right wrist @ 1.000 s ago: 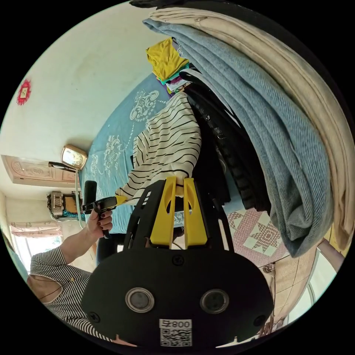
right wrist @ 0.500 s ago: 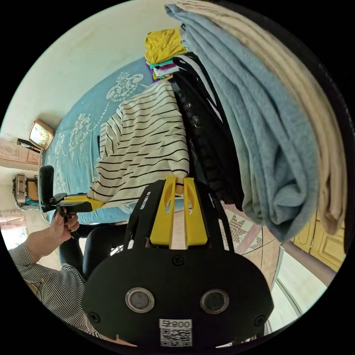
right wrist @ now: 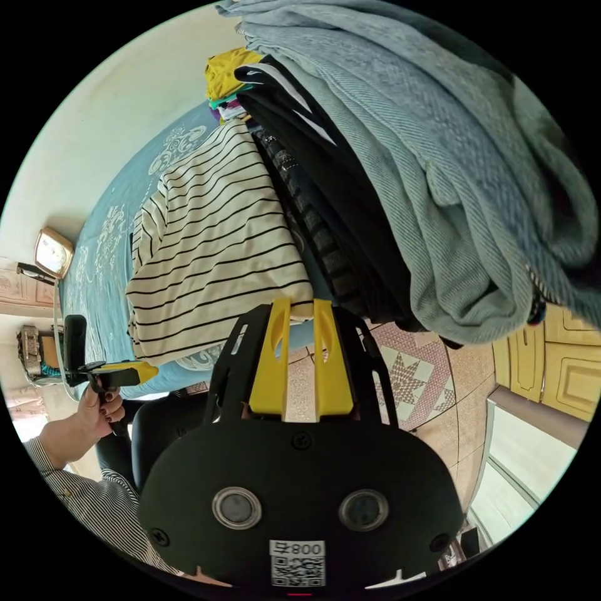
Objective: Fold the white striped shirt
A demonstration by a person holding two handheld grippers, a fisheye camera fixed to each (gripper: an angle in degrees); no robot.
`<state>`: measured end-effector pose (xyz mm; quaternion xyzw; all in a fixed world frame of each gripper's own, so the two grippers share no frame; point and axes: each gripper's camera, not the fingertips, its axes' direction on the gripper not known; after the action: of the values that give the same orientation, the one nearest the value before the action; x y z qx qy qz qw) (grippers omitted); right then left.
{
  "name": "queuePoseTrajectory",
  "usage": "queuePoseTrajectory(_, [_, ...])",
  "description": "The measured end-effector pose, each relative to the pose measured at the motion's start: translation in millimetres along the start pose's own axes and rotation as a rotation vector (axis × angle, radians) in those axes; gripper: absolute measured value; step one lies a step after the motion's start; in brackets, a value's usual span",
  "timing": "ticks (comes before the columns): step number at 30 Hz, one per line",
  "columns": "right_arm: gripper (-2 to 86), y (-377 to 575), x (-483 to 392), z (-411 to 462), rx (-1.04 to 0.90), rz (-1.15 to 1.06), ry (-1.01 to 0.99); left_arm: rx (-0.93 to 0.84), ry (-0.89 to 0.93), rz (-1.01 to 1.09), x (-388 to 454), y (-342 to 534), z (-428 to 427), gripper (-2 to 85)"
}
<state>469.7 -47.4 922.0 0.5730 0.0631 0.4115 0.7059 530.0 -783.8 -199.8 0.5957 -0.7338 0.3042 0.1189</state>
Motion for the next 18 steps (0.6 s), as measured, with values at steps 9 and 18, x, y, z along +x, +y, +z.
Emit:
queuePoseTrajectory(9, [0.6, 37.6, -37.2, -49.0, 0.247, -0.011, 0.165, 0.123, -0.058, 0.195, 24.2, -5.5, -35.6, 0.3])
queuePoseTrajectory(18, [0.1, 2.4, -49.9, 16.1, 0.104, -0.008, 0.091, 0.012, -0.235, 0.106, 3.2, -47.8, -17.2, 0.1])
